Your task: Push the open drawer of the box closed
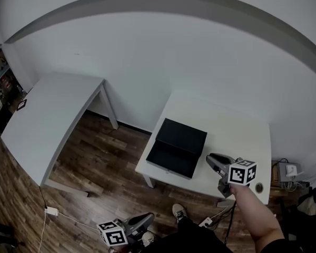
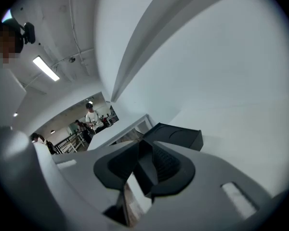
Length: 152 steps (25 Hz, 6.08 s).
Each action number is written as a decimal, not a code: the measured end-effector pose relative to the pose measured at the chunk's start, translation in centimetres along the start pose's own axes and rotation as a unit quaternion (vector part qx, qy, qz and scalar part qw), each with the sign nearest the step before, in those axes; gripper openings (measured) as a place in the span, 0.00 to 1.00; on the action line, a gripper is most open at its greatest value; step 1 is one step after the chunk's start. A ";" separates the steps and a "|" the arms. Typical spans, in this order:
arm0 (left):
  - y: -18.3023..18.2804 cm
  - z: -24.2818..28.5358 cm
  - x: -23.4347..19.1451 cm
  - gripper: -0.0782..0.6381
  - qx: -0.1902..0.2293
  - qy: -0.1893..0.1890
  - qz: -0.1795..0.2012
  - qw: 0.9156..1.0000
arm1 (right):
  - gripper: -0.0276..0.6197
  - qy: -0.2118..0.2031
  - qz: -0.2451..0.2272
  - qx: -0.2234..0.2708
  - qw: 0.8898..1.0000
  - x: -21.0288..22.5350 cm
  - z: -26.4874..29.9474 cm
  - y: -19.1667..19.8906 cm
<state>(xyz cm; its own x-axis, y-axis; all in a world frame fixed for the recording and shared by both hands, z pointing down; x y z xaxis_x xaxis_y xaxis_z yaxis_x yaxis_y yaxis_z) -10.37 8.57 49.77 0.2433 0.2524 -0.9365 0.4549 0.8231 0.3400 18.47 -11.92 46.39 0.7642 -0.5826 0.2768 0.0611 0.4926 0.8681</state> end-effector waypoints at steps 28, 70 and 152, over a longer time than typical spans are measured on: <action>-2.3 9.7 -4.5 0.16 0.092 -0.145 -0.027 0.985 | 0.20 -0.216 -0.228 -0.328 0.891 13.4 21.2 -0.7; -8.1 18.6 -13.6 0.21 -0.149 -0.387 0.330 0.848 | 0.21 -0.250 -0.157 -0.299 0.907 13.8 21.2 -0.4; -5.4 3.2 -1.6 0.11 -0.055 -0.045 0.085 0.994 | 0.05 -0.147 0.030 -0.003 0.989 -0.9 4.4 -1.2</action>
<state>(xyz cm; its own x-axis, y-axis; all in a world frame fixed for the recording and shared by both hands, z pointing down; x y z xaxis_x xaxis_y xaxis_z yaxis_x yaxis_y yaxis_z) -10.45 2.07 49.70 0.3870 0.3494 -0.8533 0.3053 0.8247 0.4761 14.88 -14.85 46.91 0.5475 -0.7147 0.4353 0.0265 0.5347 0.8446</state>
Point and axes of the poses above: the fingertips, and each gripper's own axes: z forward along the fingers, x to its right, y out of its underside, the point moved 4 cm from there along -z, backward along the fingers, and after that the axes turned 11 degrees about -z, right-handed, at the moved point
